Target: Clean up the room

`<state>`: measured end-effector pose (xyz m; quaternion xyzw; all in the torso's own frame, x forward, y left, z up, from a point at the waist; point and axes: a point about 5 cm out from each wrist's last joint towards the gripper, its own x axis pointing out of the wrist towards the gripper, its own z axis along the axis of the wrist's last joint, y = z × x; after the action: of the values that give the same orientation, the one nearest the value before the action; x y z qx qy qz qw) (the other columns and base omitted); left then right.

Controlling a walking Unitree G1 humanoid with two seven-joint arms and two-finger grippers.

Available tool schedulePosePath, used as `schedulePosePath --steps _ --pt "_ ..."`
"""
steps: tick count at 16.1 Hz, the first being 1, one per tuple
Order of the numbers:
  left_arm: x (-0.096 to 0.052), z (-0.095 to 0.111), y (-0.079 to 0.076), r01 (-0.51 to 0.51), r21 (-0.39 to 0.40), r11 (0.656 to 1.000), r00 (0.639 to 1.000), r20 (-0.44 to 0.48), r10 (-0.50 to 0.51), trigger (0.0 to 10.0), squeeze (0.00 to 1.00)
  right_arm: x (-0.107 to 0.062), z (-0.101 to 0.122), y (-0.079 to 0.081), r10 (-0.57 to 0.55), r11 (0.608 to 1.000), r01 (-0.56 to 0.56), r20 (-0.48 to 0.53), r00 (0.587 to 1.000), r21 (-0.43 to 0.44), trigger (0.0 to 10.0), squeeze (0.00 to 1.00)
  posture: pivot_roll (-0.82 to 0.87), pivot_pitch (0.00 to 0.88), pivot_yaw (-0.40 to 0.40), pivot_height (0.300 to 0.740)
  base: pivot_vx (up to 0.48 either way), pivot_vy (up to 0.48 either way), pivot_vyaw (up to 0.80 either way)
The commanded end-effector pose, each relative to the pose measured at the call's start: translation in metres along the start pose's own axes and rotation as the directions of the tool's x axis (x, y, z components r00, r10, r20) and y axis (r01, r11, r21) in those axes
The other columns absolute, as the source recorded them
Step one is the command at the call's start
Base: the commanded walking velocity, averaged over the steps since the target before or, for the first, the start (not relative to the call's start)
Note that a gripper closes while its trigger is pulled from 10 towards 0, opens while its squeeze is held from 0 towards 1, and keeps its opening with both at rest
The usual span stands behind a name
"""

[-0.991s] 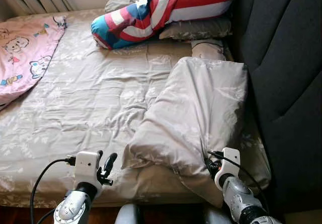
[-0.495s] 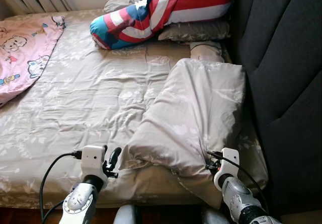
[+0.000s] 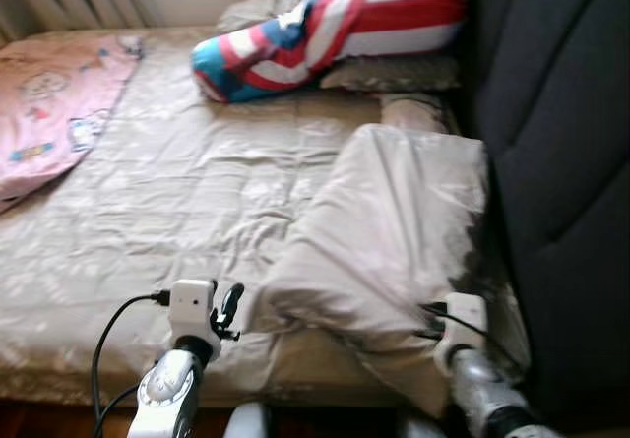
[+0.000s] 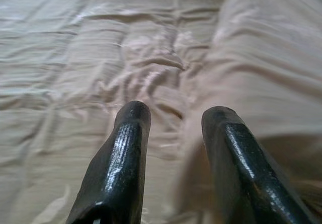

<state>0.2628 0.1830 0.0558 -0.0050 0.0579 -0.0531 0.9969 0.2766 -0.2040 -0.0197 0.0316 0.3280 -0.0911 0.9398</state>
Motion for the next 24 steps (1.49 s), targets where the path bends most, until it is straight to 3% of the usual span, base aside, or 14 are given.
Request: schedulePosePath --steps 1,5,9,11,12,13,14,15,16,17,21,22,23,24 --pt "-0.002 -0.006 0.002 -0.012 0.010 1.000 1.000 -0.019 0.012 10.0 0.00 -0.003 0.011 -0.048 -0.196 0.981 0.196 0.032 0.980 0.005 0.0 0.00 -0.01 0.082 0.013 0.657 0.000 0.000 0.00" --pt "-0.001 -0.009 0.001 -0.014 0.002 1.000 1.000 -0.016 0.014 10.0 0.00 -0.013 0.039 -0.106 -0.414 0.909 0.417 0.116 0.903 -0.001 0.0 0.00 -0.02 0.070 0.009 0.657 0.000 0.000 0.00" --pt "0.000 -0.010 0.000 -0.010 0.003 1.000 1.000 -0.014 0.011 10.0 0.00 -0.015 0.042 -0.111 -0.444 0.893 0.450 0.139 0.885 -0.014 0.0 0.00 -0.02 0.059 0.013 0.657 0.000 0.000 0.00" --pt "0.000 -0.011 0.001 -0.006 0.009 1.000 1.000 -0.014 0.006 10.0 0.00 -0.013 0.042 -0.103 -0.428 0.900 0.435 0.138 0.893 -0.022 0.0 0.00 -0.02 0.057 0.015 0.657 0.000 0.000 0.00" --pt "0.000 -0.012 0.001 -0.006 0.012 1.000 1.000 -0.015 0.006 10.0 0.00 -0.011 0.039 -0.094 -0.402 0.911 0.411 0.133 0.906 -0.045 4.1 0.00 -0.02 0.057 0.015 0.657 0.000 0.000 0.00" --pt "0.000 -0.012 0.001 -0.006 0.012 1.000 1.000 -0.014 0.006 10.0 0.00 -0.010 0.040 -0.091 -0.397 0.911 0.408 0.140 0.907 -0.059 10.0 0.00 -0.02 0.060 0.015 0.657 0.000 0.000 0.00" --pt "0.000 -0.012 0.001 -0.007 0.012 1.000 1.000 -0.014 0.008 10.0 0.00 -0.010 0.039 -0.090 -0.399 0.910 0.410 0.144 0.906 -0.063 10.0 0.00 -0.01 0.061 0.015 0.657 0.000 0.000 0.00" --pt "0.000 -0.012 0.002 -0.009 0.011 1.000 1.000 -0.013 0.009 10.0 0.00 -0.010 0.040 -0.088 -0.397 0.911 0.409 0.158 0.904 -0.052 10.0 0.32 -0.02 0.065 0.014 0.657 0.000 0.000 0.00" --pt "0.000 -0.012 0.001 -0.009 0.011 1.000 1.000 -0.014 0.009 10.0 0.00 -0.010 0.041 -0.087 -0.394 0.912 0.407 0.173 0.903 -0.045 10.0 0.84 -0.02 0.065 0.014 0.657 0.000 0.000 0.00" --pt "-0.001 -0.013 0.001 -0.007 0.011 1.000 1.000 -0.017 0.007 10.0 0.00 -0.010 0.046 -0.084 -0.383 0.913 0.404 0.218 0.897 -0.059 10.0 1.00 -0.02 0.067 0.015 0.657 0.000 0.000 0.00" --pt "0.000 -0.014 0.000 -0.005 0.007 1.000 1.000 -0.019 0.005 10.0 0.00 -0.012 0.056 -0.078 -0.361 0.908 0.407 0.312 0.879 -0.095 10.0 1.00 -0.02 0.071 0.013 0.657 0.000 0.000 0.00" --pt "0.000 -0.014 0.000 -0.006 0.005 1.000 1.000 -0.019 0.006 10.0 0.00 -0.012 0.059 -0.073 -0.333 0.918 0.385 0.348 0.877 -0.091 10.0 0.85 -0.02 0.072 0.011 0.657 0.000 0.000 0.00" --pt "0.000 -0.015 -0.001 -0.006 0.001 1.000 1.000 -0.018 0.007 10.0 0.00 -0.013 0.065 -0.060 -0.248 0.947 0.310 0.411 0.877 -0.091 10.0 0.56 -0.03 0.076 0.009 0.657 0.000 0.000 0.00" --pt "0.001 -0.015 -0.001 -0.006 0.000 1.000 1.000 -0.018 0.006 10.0 0.00 -0.013 0.067 -0.053 -0.201 0.958 0.270 0.434 0.878 -0.102 10.0 0.00 -0.03 0.076 0.009 0.657 0.000 0.000 0.00"
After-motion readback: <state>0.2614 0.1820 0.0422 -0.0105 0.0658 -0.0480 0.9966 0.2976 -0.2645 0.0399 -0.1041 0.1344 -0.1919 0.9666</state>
